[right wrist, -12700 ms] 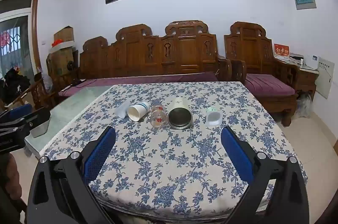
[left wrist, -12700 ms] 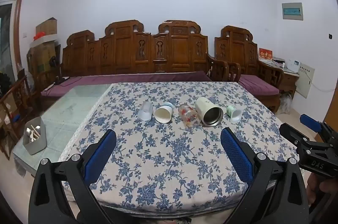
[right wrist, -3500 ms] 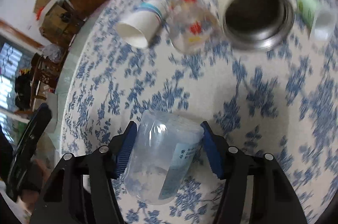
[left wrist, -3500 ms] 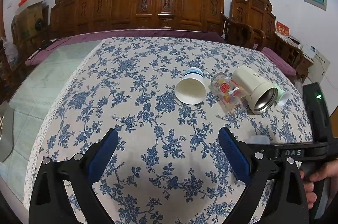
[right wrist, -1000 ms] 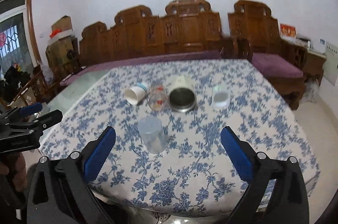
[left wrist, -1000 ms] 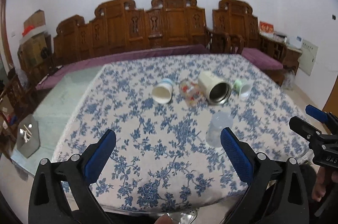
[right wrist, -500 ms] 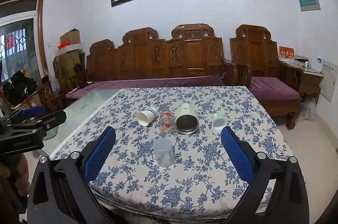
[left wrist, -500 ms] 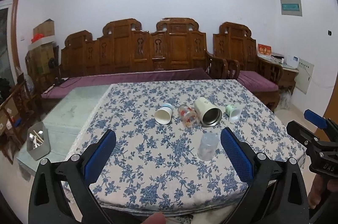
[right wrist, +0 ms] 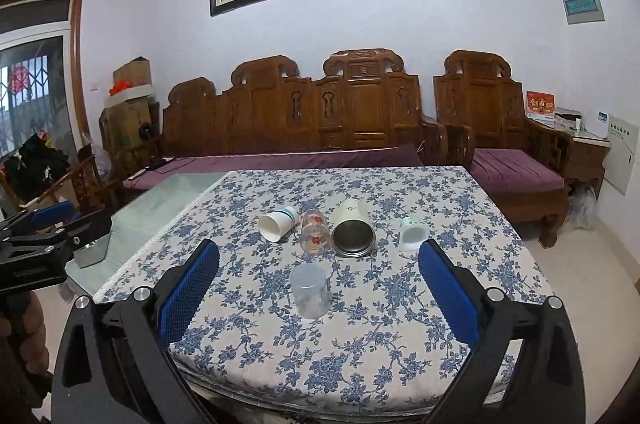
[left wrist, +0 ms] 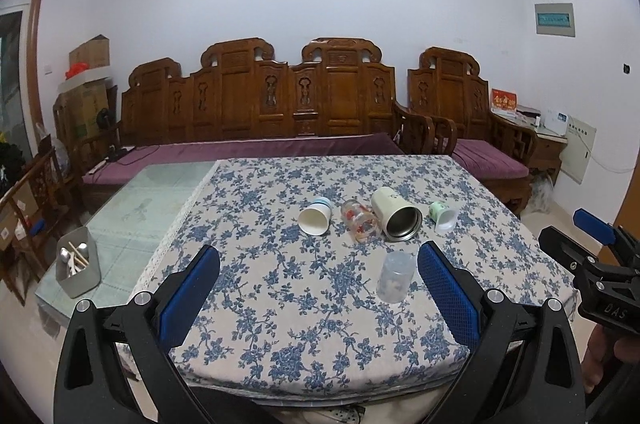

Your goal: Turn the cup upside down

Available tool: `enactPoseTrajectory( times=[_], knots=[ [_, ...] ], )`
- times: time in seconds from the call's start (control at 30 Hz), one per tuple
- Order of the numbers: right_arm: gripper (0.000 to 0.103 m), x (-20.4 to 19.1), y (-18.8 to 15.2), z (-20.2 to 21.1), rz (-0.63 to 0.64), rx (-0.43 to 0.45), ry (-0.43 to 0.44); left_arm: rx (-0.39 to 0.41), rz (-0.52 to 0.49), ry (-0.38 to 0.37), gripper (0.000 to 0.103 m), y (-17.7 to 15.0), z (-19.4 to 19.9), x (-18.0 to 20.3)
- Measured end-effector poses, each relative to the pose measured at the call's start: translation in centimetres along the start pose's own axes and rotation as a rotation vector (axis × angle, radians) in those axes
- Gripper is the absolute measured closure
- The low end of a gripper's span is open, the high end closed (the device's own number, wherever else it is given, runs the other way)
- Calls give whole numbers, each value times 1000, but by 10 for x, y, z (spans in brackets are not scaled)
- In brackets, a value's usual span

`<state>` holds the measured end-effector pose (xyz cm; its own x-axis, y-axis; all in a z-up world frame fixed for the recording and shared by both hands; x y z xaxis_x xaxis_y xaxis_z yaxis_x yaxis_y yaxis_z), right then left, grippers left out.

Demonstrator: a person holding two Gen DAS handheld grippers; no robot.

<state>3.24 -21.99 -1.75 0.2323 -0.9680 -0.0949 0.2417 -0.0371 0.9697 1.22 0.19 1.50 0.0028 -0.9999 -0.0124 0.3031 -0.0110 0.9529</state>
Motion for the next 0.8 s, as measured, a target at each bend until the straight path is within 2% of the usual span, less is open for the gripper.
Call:
enactPoseTrajectory(
  times=[0.8],
  knots=[
    [3,2,-3,-4,-5,-9,-1,5,1,5,8,1,2,-2]
  ],
)
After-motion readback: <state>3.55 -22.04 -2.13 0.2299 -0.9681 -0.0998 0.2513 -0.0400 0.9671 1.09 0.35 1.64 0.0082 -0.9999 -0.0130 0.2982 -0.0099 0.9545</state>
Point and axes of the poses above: each gripper's, at about its wrist camera, not at the fingertips, and z roughly against the way its jaws point, x to its right, y to its top, the point moved 2 cm from there along -z, roughly the way its jaws point, and after that the axes turned 9 degrees about x, right-handed, at the moved point
